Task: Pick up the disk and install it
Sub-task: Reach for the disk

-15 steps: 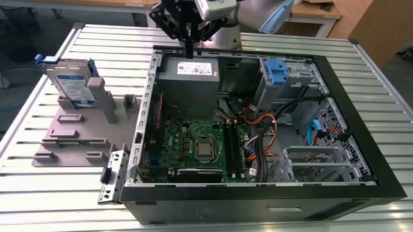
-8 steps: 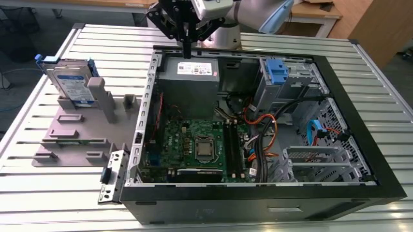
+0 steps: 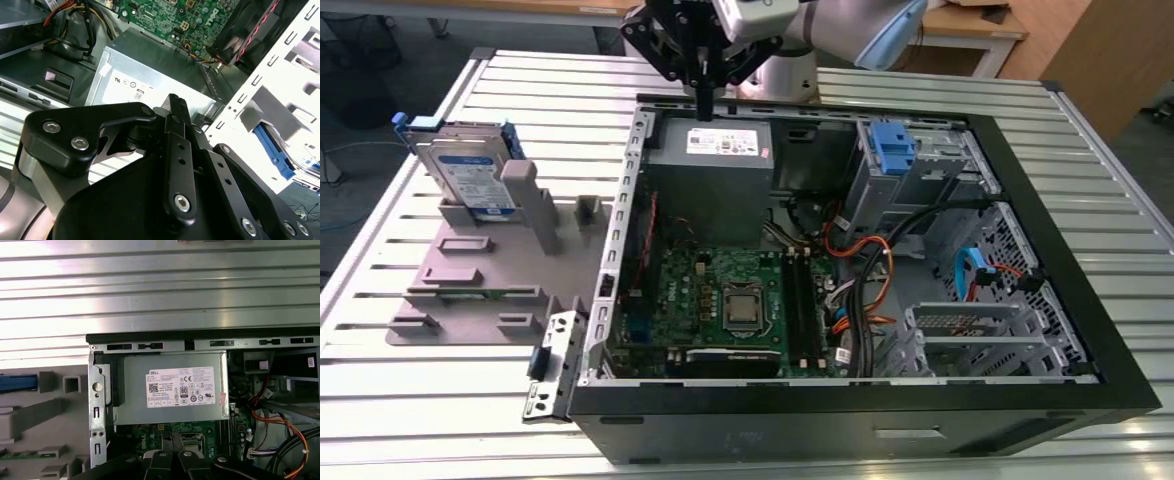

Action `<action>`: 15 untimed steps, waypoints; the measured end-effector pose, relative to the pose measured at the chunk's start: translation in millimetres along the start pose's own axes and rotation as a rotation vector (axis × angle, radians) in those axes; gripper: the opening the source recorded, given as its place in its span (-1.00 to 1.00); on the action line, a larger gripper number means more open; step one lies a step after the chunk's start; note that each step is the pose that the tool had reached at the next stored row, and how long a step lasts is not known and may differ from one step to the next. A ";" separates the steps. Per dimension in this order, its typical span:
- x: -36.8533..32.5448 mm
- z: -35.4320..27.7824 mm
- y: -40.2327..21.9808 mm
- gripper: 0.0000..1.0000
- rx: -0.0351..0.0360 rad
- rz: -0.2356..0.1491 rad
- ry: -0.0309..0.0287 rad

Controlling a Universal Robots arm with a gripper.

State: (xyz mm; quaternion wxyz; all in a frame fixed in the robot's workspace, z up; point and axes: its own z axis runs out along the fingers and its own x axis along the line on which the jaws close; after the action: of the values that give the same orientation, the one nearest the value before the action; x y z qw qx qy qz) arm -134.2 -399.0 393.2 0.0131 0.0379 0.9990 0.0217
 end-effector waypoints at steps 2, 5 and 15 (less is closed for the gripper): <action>1.4 0.0 -0.1 -0.79 0.0001 0.000 0.0000; 3.7 0.0 -0.3 -0.79 0.0001 0.000 0.0000; 11.4 0.0 -0.9 -0.79 0.0001 0.000 0.0001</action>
State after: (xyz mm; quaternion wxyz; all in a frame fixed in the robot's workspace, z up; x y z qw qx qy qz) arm -145.6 -398.9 392.9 0.0131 0.0378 0.9990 0.0217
